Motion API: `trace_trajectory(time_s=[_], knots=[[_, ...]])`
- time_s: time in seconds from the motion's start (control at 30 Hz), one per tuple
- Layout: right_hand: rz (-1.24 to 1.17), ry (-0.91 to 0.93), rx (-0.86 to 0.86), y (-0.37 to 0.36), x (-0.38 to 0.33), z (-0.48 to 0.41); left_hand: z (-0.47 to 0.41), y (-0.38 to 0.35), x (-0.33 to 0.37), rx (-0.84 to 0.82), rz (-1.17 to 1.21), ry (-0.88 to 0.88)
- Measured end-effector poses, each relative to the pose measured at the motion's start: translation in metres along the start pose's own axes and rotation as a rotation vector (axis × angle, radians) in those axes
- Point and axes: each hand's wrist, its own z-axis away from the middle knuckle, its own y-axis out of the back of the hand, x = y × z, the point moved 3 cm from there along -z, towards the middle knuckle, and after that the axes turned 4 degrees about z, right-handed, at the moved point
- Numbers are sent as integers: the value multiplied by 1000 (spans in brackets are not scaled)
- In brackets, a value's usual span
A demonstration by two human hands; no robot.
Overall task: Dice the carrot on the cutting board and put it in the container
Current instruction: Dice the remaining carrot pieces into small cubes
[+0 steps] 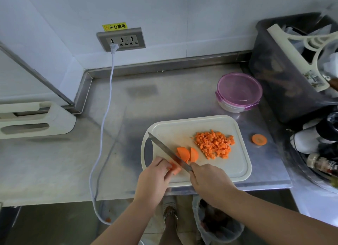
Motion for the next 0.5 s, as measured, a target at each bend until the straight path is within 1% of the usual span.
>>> trace_trajectory(time_s=[0.2, 0.5], knots=[[104, 36, -23, -6, -5, 8, 0, -1, 0, -65, -14, 65], [110, 11, -43, -9, -6, 9, 0, -2, -1, -97, -14, 65]])
